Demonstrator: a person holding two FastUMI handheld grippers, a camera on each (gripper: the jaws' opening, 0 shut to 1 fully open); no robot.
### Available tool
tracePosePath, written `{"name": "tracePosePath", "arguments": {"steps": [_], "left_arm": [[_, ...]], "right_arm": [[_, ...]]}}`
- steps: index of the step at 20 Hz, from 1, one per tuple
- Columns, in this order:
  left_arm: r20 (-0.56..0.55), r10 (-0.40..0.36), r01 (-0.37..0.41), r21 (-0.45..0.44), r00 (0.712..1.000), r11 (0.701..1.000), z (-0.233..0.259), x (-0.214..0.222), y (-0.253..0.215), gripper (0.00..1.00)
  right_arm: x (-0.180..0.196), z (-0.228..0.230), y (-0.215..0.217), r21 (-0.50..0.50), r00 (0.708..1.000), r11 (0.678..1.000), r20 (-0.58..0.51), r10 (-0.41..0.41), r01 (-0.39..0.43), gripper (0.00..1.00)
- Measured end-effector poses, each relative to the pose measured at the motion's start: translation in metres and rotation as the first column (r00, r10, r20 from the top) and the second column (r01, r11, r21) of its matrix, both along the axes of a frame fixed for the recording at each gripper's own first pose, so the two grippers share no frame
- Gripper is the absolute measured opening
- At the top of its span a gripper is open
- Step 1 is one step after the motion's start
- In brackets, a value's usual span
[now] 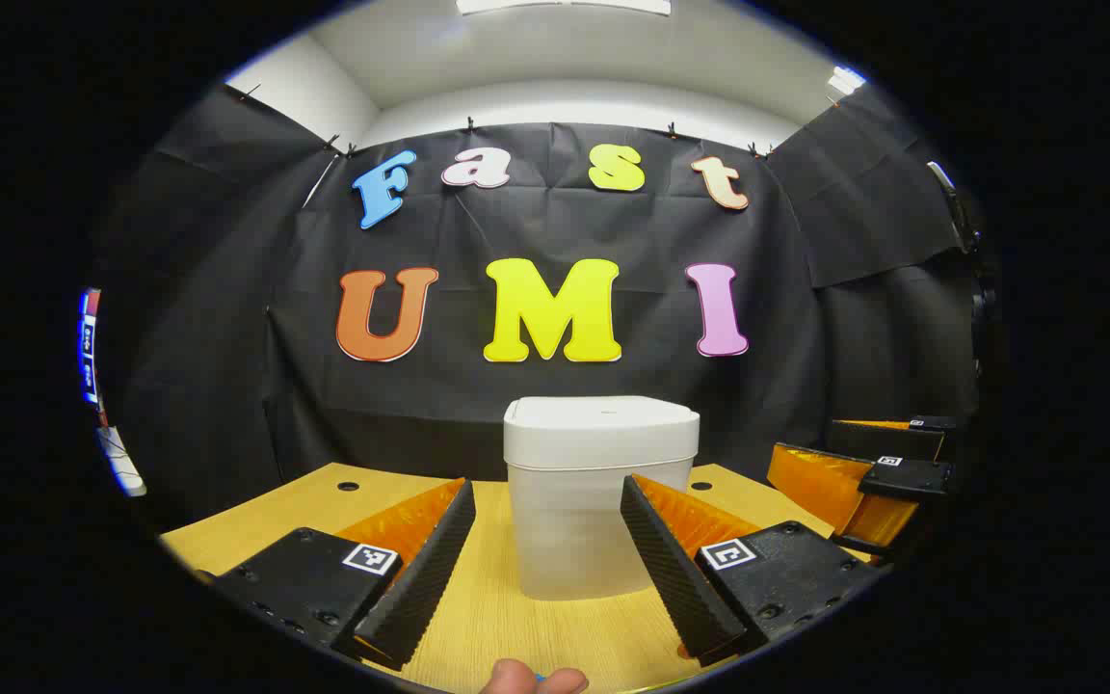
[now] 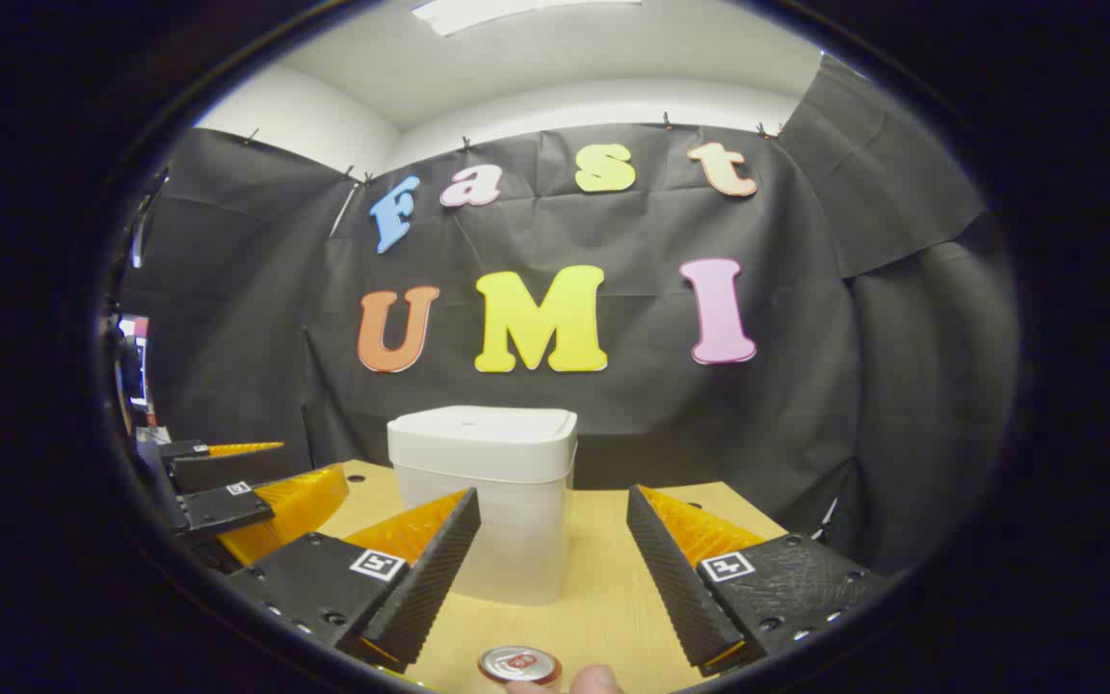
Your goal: Press the lid of the desktop garbage bin to open it, pick up the crumpled paper on the desktop and throw it into the bin, then pick up the pop can on the desktop and drop it into the bin, and finally close the garbage bin lid.
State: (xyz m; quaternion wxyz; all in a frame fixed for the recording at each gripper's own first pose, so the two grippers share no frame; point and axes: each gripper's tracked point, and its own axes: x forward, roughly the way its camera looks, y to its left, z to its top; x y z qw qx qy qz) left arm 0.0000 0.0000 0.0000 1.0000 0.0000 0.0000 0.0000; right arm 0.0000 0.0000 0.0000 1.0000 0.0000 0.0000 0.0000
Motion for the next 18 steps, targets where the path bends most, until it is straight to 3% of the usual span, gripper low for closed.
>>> {"name": "tracePosePath", "arguments": {"steps": [18], "left_arm": [[-0.020,0.045,-0.045,0.008,0.999,0.999,-0.0063,0.0017,0.0086,0.98]], "right_arm": [[0.0012,-0.0101,0.0000,-0.019,1.000,0.999,-0.002,-0.025,0.025,0.95]]}}
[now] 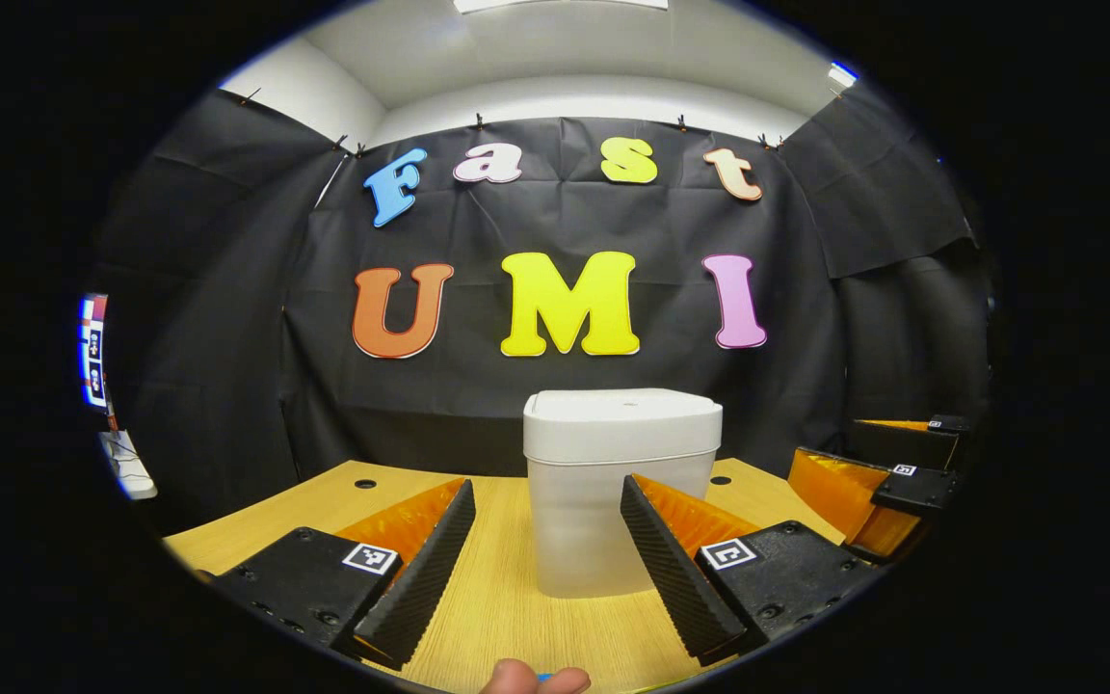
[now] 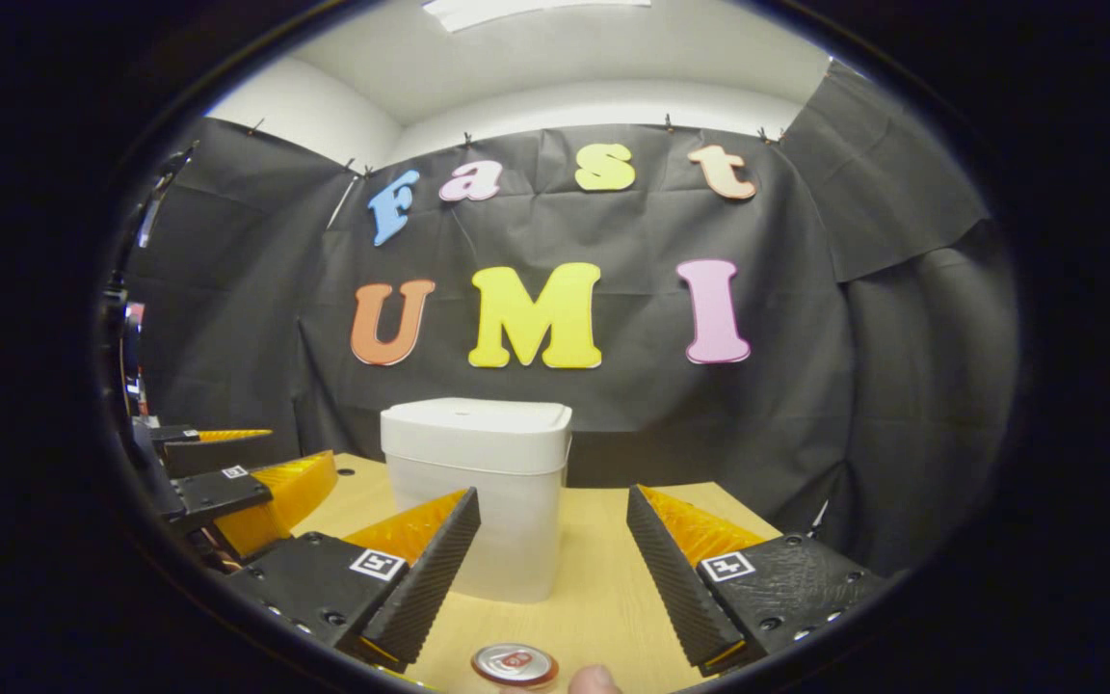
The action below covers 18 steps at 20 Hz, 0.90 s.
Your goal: Press the lid of the desktop garbage bin to open it, pick up the crumpled paper on the desktop and throw it into the bin, then pick up the pop can on the desktop and drop it into the bin, and finally close the garbage bin lid.
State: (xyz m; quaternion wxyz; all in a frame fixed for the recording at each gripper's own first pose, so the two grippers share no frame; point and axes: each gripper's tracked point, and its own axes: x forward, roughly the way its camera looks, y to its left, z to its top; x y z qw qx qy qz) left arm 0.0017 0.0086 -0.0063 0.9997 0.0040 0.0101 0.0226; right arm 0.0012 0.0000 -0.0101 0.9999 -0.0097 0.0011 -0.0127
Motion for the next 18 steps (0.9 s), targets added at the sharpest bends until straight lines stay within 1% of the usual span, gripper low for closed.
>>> {"name": "tracePosePath", "arguments": {"steps": [2,3,4,9,14,18], "left_arm": [[-0.003,0.005,-0.005,-0.002,1.000,1.000,0.000,0.001,0.001,0.98],[-0.005,0.007,-0.007,-0.003,1.000,1.000,-0.001,0.001,0.001,0.98],[-0.007,0.009,-0.009,-0.004,1.000,1.000,-0.002,0.000,0.001,0.98],[-0.016,0.017,-0.017,0.009,1.000,1.000,-0.009,0.003,0.004,0.98],[-0.013,0.004,-0.004,-0.009,1.000,1.000,-0.013,0.002,0.005,0.98],[-0.021,0.022,-0.022,0.001,1.000,1.000,-0.022,0.003,0.018,0.98]], "right_arm": [[-0.001,0.001,-0.001,0.012,1.000,1.000,-0.004,-0.001,0.001,0.95],[-0.001,0.000,-0.002,0.019,1.000,1.000,-0.005,-0.003,0.003,0.97],[-0.002,0.001,-0.002,0.022,1.000,1.000,-0.004,-0.006,0.006,0.95],[-0.002,-0.006,-0.004,0.010,1.000,1.000,-0.013,-0.014,0.014,0.95],[-0.001,0.001,0.003,0.015,1.000,1.000,-0.019,0.010,-0.010,0.95],[0.007,0.016,0.016,0.024,0.998,0.998,-0.020,0.063,-0.062,0.95]]}}
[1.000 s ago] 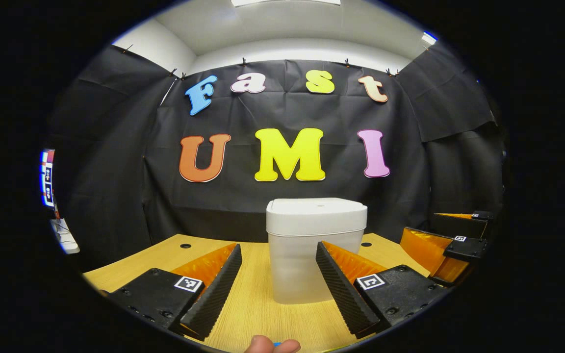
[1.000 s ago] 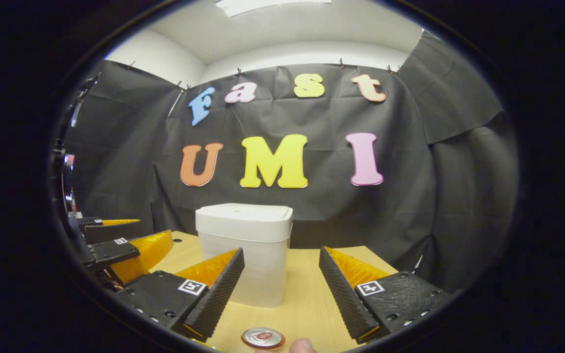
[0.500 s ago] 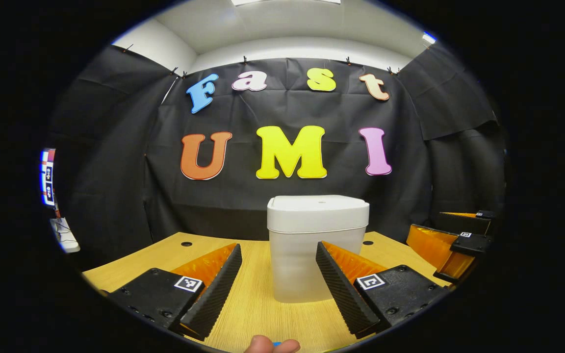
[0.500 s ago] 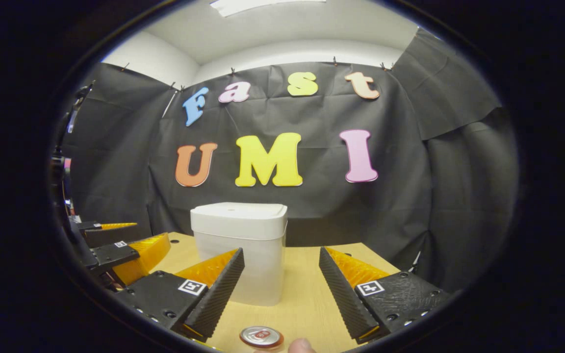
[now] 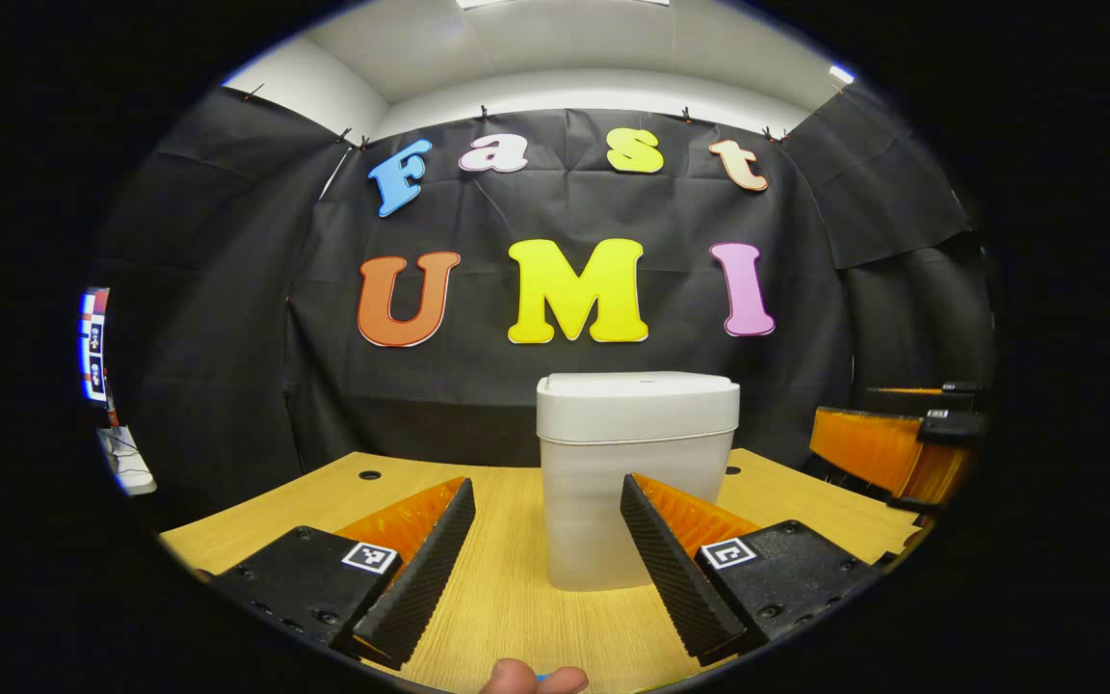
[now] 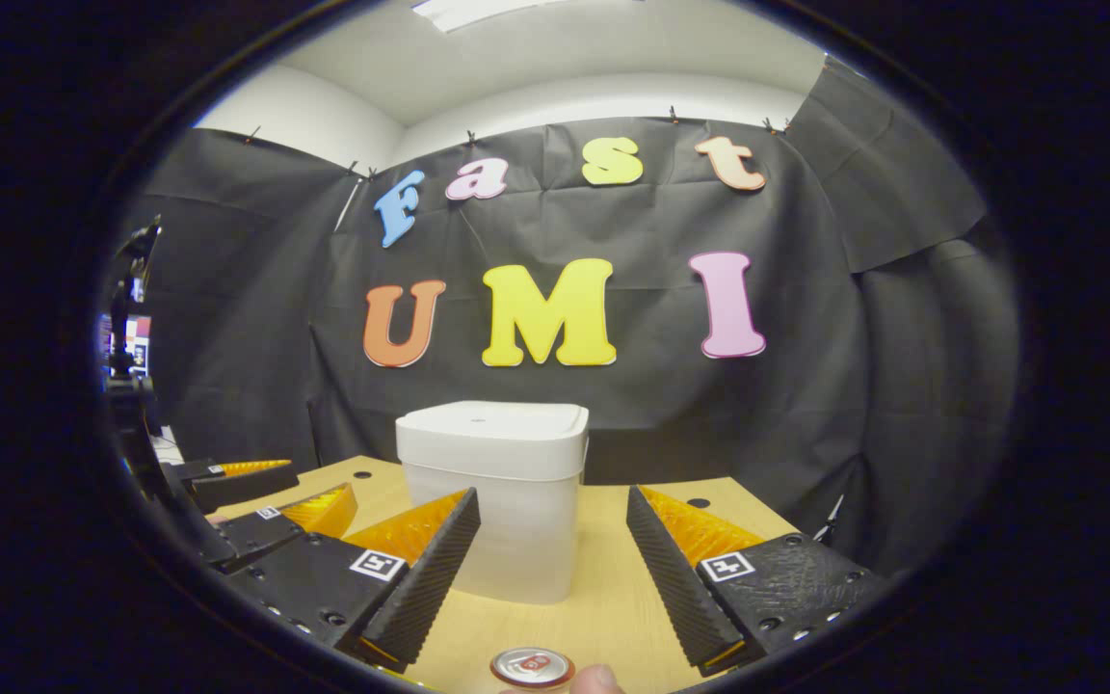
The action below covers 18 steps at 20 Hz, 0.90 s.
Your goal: Press the lid of the desktop garbage bin to open it, pick up the crumpled paper on the desktop and throw it into the bin, then pick up the pop can on the desktop and drop it into the bin, and finally close the garbage bin lid.
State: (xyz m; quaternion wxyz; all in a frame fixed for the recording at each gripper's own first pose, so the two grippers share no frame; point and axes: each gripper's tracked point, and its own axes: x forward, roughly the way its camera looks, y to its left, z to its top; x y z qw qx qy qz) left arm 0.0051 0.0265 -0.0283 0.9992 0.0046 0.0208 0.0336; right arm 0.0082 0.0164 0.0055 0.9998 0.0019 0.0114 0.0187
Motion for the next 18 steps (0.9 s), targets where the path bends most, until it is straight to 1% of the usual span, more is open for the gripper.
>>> {"name": "tracePosePath", "arguments": {"steps": [5,6,7,8,9,11,12,13,14,15,17,18], "left_arm": [[-0.015,-0.005,0.005,-0.002,1.000,1.000,-0.011,-0.002,0.007,0.98],[-0.015,-0.006,0.006,0.001,1.000,1.000,-0.011,-0.002,0.007,0.98],[-0.012,-0.004,0.004,0.005,1.000,1.000,-0.010,-0.003,0.008,0.98],[-0.010,0.000,0.000,0.010,1.000,1.000,-0.009,-0.003,0.010,0.98],[-0.007,0.003,-0.003,0.014,1.000,1.000,-0.010,-0.002,0.012,0.98],[-0.012,0.008,-0.008,0.010,1.000,1.000,-0.012,-0.002,0.014,0.98],[-0.015,0.011,-0.011,0.006,1.000,1.000,-0.013,-0.002,0.016,0.98],[-0.018,0.014,-0.014,0.003,1.000,1.000,-0.014,-0.003,0.019,0.98],[-0.019,0.017,-0.017,0.003,1.000,1.000,-0.014,-0.003,0.021,0.98],[-0.018,0.020,-0.020,0.005,1.000,1.000,-0.014,-0.004,0.024,0.98],[-0.014,0.030,-0.030,0.007,0.999,1.000,-0.013,-0.004,0.029,0.98],[-0.014,0.033,-0.033,0.005,0.999,0.999,-0.014,-0.003,0.030,0.98]], "right_arm": [[0.027,0.034,0.012,0.017,0.998,0.998,-0.012,0.059,-0.059,0.95],[0.033,0.042,0.014,0.014,0.998,0.998,-0.018,0.066,-0.066,0.90],[0.042,0.047,0.019,0.005,0.997,0.997,-0.023,0.075,-0.075,0.88],[0.050,0.052,0.021,-0.004,0.997,0.997,-0.026,0.078,-0.078,0.88],[0.057,0.056,0.026,-0.012,0.996,0.996,-0.032,0.088,-0.088,0.85],[0.072,0.057,0.036,-0.008,0.992,0.994,-0.061,0.110,-0.111,0.70],[0.082,0.056,0.041,0.005,0.990,0.993,-0.077,0.119,-0.119,0.76],[0.087,0.057,0.038,0.023,0.989,0.993,-0.093,0.117,-0.115,0.72],[0.096,0.056,0.039,0.035,0.987,0.993,-0.110,0.119,-0.116,0.63],[0.105,0.054,0.037,0.043,0.986,0.993,-0.128,0.111,-0.106,0.59],[0.119,0.049,0.032,0.060,0.982,0.995,-0.163,0.094,-0.085,0.44],[0.125,0.046,0.032,0.072,0.979,0.994,-0.181,0.093,-0.081,0.25]]}}
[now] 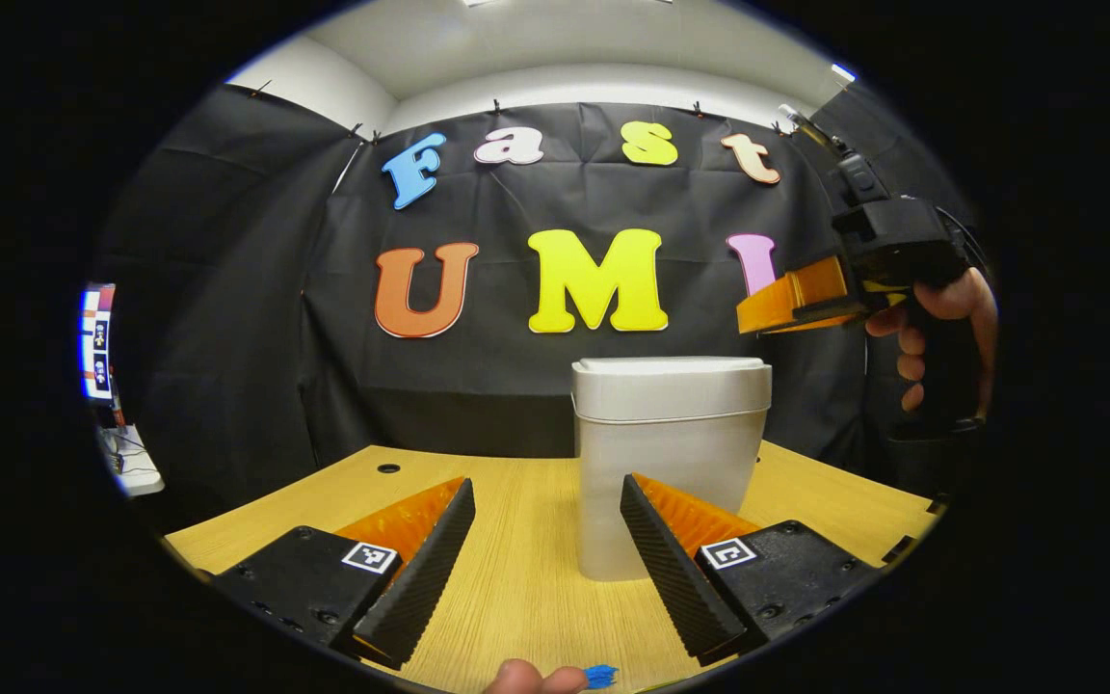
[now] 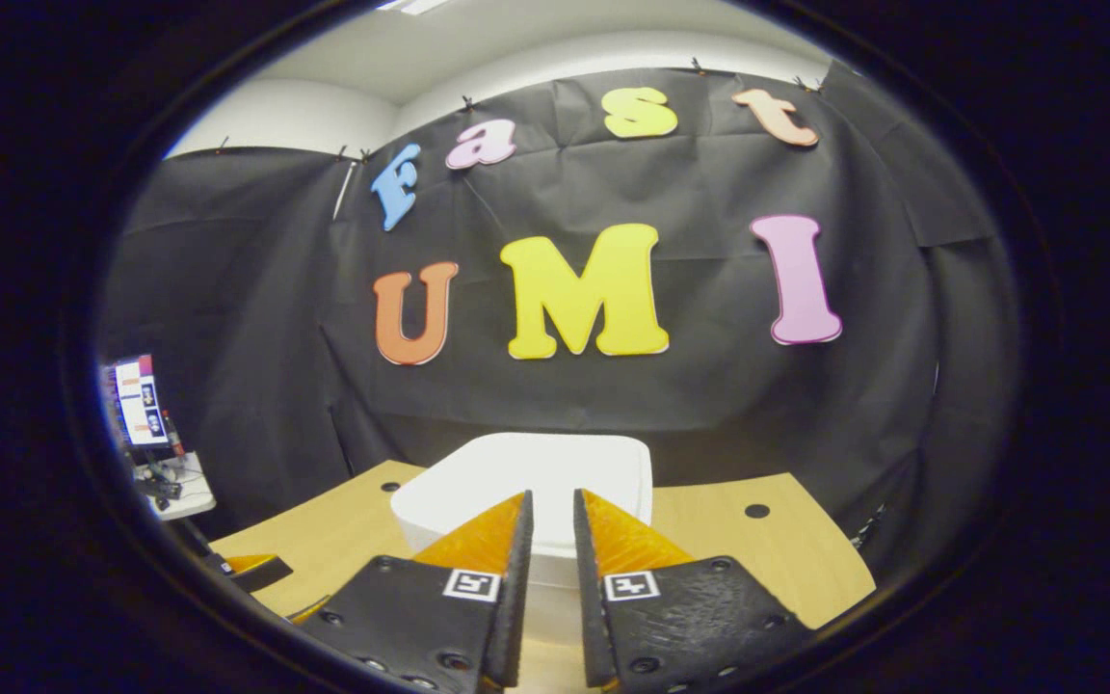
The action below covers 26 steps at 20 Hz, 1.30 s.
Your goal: Press the lid of the desktop garbage bin to open it, pick up the crumpled paper on the desktop and throw it into the bin, then pick up the pop can on the desktop and drop it into the bin, and finally close the garbage bin lid.
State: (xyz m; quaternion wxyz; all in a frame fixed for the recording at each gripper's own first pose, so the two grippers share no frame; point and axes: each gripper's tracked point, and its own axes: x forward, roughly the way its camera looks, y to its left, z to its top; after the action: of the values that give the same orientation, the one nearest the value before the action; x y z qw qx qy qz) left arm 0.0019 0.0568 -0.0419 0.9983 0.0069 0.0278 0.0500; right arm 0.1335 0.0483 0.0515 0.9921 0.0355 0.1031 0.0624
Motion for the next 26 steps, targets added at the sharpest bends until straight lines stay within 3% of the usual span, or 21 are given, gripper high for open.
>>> {"name": "tracePosePath", "arguments": {"steps": [1,2,4,10,13,19,20,22,23,24,26], "left_arm": [[-0.001,0.003,-0.003,-0.003,1.000,1.000,0.000,0.000,0.002,0.98],[-0.004,0.004,-0.005,-0.006,1.000,1.000,-0.002,0.000,0.003,0.98],[-0.010,0.003,-0.003,-0.009,1.000,1.000,-0.004,0.002,0.002,0.98],[-0.018,-0.007,0.007,-0.013,1.000,1.000,-0.010,0.004,0.002,0.98],[-0.034,-0.003,0.002,-0.018,0.999,1.000,-0.017,0.008,0.003,0.98],[-0.042,-0.017,0.016,-0.034,0.999,0.999,-0.021,0.007,-0.004,0.98],[-0.041,-0.016,0.015,-0.032,0.999,0.999,-0.020,0.006,-0.004,0.98],[-0.037,-0.009,0.008,-0.027,0.999,1.000,-0.018,0.006,-0.002,0.98],[-0.036,-0.007,0.006,-0.022,0.999,1.000,-0.018,0.004,-0.002,0.98],[-0.037,-0.006,0.005,-0.020,0.999,1.000,-0.019,0.004,-0.003,0.98],[-0.038,-0.009,0.009,-0.025,0.999,1.000,-0.019,0.004,-0.006,0.98]], "right_arm": [[0.005,-0.001,0.001,0.013,1.000,1.000,-0.010,0.001,0.000,0.17],[0.009,-0.004,0.005,0.016,1.000,1.000,-0.022,0.011,-0.011,0.00],[0.019,-0.011,0.010,0.004,0.999,1.000,-0.043,0.029,-0.029,0.04],[0.028,-0.027,0.015,-0.012,0.993,0.997,-0.092,0.076,-0.078,0.04],[0.024,-0.033,0.014,-0.094,0.991,0.990,-0.088,0.098,-0.107,0.05],[0.021,-0.018,0.014,-0.020,0.993,0.994,-0.047,0.106,-0.107,0.01],[0.018,-0.013,0.012,-0.022,0.994,0.994,-0.038,0.107,-0.108,0.05],[0.008,0.006,0.016,-0.023,0.991,0.992,0.027,0.128,-0.127,0.41],[0.006,0.011,0.015,-0.026,0.990,0.992,0.057,0.127,-0.125,0.51],[0.002,0.018,0.011,-0.032,0.990,0.993,0.083,0.118,-0.115,0.76],[-0.004,0.029,0.002,-0.049,0.988,0.995,0.125,0.089,-0.084,0.97]]}}
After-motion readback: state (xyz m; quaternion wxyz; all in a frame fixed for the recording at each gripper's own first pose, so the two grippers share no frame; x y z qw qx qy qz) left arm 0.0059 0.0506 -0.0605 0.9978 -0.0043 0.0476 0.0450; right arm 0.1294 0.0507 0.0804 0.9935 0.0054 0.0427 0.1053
